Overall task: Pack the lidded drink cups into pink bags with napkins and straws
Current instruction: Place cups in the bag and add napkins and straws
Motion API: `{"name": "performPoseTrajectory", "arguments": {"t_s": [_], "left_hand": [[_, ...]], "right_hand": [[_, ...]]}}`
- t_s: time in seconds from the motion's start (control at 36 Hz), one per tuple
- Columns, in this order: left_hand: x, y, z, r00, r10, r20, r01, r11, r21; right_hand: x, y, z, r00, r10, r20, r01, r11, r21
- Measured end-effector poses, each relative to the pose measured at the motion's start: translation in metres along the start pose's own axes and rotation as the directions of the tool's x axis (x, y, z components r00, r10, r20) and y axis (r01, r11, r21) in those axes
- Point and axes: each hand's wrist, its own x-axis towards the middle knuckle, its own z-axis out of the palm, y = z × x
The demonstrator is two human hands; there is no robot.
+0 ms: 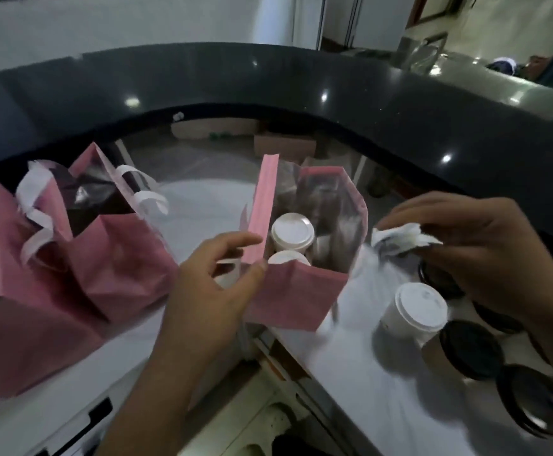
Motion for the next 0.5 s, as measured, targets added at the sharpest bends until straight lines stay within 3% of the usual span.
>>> {"name": "performPoseTrajectory", "arguments": {"t_s": [0.06, 0.14, 0.25, 0.39, 0.5], "left_hand": [[0.02, 0.001, 0.003, 0.999, -0.021, -0.025, 0.025, 0.989, 0.145], [0.044, 0.003, 0.013, 0.997, -0.082, 0.007, 0.076, 0.952, 0.297], [0.067, 0.003, 0.029, 0.98, -0.179, 0.091, 0.136, 0.926, 0.352], [0.071, -0.002, 0.045, 0.965, -0.208, 0.16, 0.128, 0.906, 0.404], [0.07, -0.008, 0.045, 0.982, -0.181, 0.061, 0.149, 0.924, 0.352]], "right_hand": [[0.03, 0.01, -0.003, 0.998, -0.038, 0.054, 0.039, 0.999, -0.006], [0.07, 0.033, -0.003, 0.983, 0.027, 0.181, -0.038, 0.998, 0.055], [0.11, 0.071, 0.001, 0.93, 0.1, 0.354, -0.055, 0.99, -0.133], [0.134, 0.099, 0.015, 0.818, 0.185, 0.545, 0.185, 0.813, -0.552], [0.131, 0.121, 0.031, 0.712, 0.228, 0.664, 0.39, 0.659, -0.644]]}}
